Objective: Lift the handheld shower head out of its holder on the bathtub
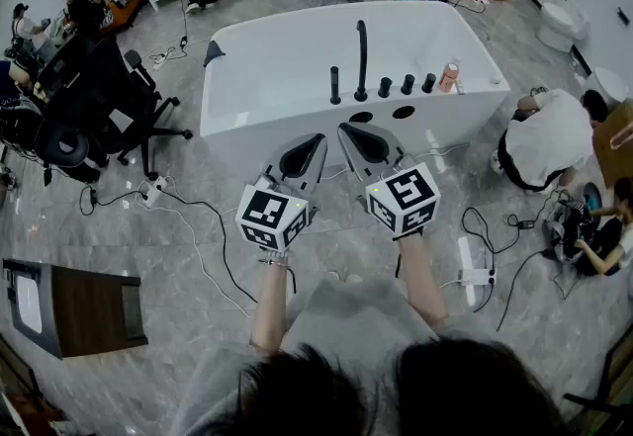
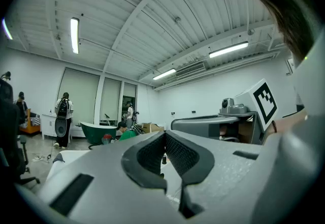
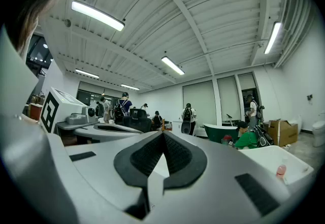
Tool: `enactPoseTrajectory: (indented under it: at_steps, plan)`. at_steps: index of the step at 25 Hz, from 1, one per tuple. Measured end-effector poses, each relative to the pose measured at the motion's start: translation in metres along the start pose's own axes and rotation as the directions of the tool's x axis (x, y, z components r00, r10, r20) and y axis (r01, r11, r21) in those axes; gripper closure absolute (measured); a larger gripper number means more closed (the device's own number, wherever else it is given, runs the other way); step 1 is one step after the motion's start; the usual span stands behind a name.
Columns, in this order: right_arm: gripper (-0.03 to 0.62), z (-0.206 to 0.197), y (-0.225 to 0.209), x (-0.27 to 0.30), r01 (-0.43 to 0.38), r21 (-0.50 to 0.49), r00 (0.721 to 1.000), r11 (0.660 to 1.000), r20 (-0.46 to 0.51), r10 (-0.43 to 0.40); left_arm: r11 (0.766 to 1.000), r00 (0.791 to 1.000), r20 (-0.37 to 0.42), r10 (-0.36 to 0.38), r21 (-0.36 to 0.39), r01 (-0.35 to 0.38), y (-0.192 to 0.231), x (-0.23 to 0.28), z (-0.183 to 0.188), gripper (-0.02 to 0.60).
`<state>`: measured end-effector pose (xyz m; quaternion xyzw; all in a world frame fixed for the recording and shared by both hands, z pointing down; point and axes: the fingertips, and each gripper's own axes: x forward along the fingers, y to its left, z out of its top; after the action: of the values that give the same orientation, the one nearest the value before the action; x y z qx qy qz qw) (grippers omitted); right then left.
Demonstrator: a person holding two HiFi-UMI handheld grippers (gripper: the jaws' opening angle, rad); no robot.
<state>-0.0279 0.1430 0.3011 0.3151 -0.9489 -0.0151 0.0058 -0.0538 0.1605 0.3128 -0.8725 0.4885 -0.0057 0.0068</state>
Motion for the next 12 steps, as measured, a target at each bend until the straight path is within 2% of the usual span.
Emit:
enactPoseTrajectory:
  at_steps: [7,12]
  plan:
    - [0.594,-0.003,-0.003,-0.015,-0.017,0.01,1.0,1.0,-0.01,0.017,1.0,1.0,-0.024,0.014,-0.015,-0.014,-0.016,0.003,-0.004,0.577]
    - [0.594,-0.005,-0.008,-0.025,-0.033,0.014,0.999,0.999,-0.01,0.033,0.999,1.0,0.003,0.009,-0.043,-0.009,-0.028,0.006,-0.002,0.577]
